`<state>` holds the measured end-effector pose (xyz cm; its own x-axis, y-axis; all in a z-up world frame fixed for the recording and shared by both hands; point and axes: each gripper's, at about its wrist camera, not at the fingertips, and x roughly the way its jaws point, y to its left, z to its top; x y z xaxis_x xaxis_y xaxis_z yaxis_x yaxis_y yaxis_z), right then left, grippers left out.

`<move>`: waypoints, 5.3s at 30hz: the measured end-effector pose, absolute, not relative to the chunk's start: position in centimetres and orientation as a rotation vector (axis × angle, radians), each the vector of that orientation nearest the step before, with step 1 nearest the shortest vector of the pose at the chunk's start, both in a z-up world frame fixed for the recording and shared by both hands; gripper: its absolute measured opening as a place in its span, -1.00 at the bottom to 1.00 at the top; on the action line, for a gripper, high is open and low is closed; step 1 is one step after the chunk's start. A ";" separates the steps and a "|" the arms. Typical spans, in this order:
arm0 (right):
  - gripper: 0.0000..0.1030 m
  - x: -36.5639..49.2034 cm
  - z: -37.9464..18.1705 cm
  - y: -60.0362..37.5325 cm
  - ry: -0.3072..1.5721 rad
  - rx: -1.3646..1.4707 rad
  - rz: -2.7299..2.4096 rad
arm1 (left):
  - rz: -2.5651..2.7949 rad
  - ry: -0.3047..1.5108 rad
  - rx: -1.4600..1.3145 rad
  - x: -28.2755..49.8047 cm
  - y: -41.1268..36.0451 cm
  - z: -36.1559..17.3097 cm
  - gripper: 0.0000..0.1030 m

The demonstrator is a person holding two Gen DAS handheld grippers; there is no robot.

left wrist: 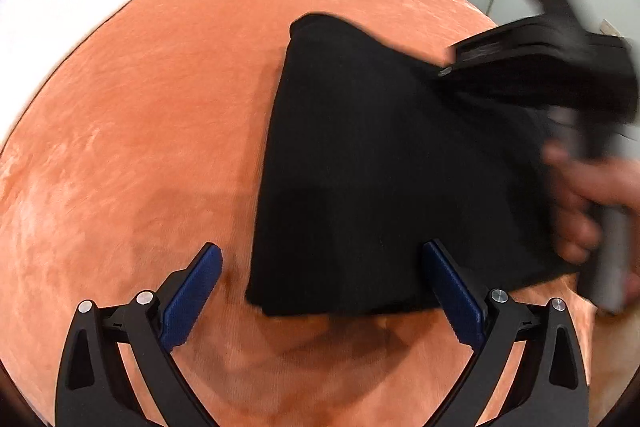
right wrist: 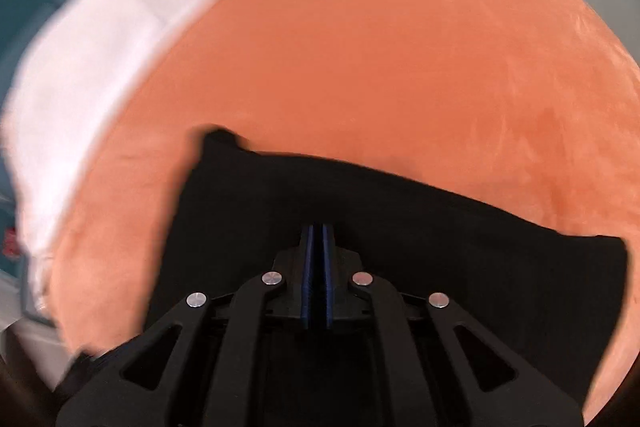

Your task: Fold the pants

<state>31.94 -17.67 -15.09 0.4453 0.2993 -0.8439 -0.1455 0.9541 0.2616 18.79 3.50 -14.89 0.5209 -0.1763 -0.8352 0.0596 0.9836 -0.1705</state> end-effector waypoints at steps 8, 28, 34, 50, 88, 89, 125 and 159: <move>-0.92 34.5 -15.3 -8.6 1.079 -0.003 0.378 | -0.153 1.015 -0.121 17.0 3.8 -15.8 0.90; -0.73 15.9 -11.8 -31.9 0.804 0.339 0.017 | -0.063 0.951 -0.034 12.3 2.3 -12.8 0.90; 0.06 10.5 -12.7 -32.0 0.829 0.310 0.078 | 0.000 0.947 -0.017 10.3 2.3 -11.6 0.90; -0.15 11.5 -13.7 -33.1 0.861 0.381 0.200 | 0.060 0.921 0.048 8.7 2.0 -9.7 0.90; 0.68 7.6 -13.4 -37.2 0.871 0.522 0.131 | -0.069 1.020 -0.329 14.8 8.7 -10.3 0.90; 0.69 8.2 -13.5 -37.0 0.879 0.532 0.139 | -0.095 1.029 -0.375 15.6 8.6 -10.4 0.90; -0.23 1.8 -15.2 -32.6 0.999 0.652 0.327 | -0.342 1.163 -0.470 9.0 6.7 -12.8 -0.46; -0.22 2.3 -10.9 -30.1 0.838 0.177 0.025 | 0.058 0.951 0.063 7.9 3.1 -9.5 0.32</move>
